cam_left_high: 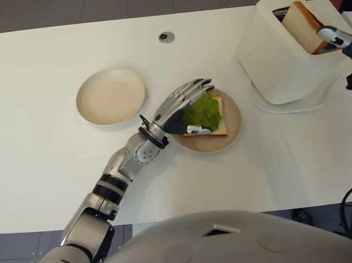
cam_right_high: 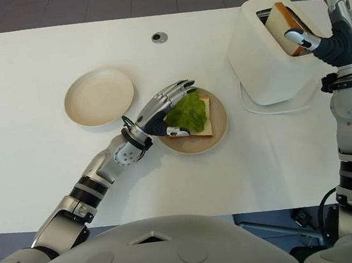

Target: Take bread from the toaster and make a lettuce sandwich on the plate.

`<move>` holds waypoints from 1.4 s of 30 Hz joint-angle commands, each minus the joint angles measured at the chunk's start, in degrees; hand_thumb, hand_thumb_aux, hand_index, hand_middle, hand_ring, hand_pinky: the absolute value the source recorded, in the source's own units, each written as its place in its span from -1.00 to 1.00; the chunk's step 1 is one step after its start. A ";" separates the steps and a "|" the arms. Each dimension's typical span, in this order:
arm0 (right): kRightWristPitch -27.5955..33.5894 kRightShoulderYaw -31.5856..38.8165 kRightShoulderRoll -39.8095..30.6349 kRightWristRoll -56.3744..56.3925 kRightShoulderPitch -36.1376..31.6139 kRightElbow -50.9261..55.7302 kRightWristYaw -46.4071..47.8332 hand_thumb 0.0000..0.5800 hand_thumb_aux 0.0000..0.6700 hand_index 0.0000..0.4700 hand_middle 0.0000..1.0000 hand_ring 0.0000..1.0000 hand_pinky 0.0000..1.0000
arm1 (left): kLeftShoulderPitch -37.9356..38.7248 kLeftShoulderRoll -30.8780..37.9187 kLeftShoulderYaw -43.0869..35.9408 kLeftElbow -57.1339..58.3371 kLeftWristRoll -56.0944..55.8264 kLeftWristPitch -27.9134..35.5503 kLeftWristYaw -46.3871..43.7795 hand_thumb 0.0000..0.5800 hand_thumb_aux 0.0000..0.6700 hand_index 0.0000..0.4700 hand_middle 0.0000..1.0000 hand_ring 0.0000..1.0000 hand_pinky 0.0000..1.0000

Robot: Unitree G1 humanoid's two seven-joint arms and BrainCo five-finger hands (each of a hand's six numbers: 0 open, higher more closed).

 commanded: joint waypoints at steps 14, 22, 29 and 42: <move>-1.44 4.93 -2.81 -1.27 -3.04 2.95 -7.91 1.00 1.00 1.00 1.00 1.00 1.00 | 5.72 0.60 12.30 -4.62 -6.63 0.84 2.59 -1.00 -1.00 -1.00 -1.00 -1.00 -1.00; -6.79 2.22 4.10 14.98 -8.51 -10.11 -9.41 1.00 1.00 1.00 1.00 1.00 1.00 | 6.18 0.65 15.41 -4.07 -8.64 -0.15 2.86 -1.00 -1.00 -1.00 -1.00 -1.00 -1.00; 2.70 27.48 11.58 43.20 -0.94 -8.22 27.57 1.00 1.00 1.00 1.00 1.00 1.00 | 5.05 1.01 19.28 -5.34 -9.37 -3.60 5.36 -1.00 -1.00 -1.00 -1.00 -1.00 -1.00; 3.40 29.29 9.34 37.25 -10.20 11.29 43.05 1.00 1.00 1.00 1.00 1.00 1.00 | 5.28 9.16 10.49 -6.34 2.78 -15.54 -2.19 -1.00 -1.00 -1.00 -1.00 -1.00 -1.00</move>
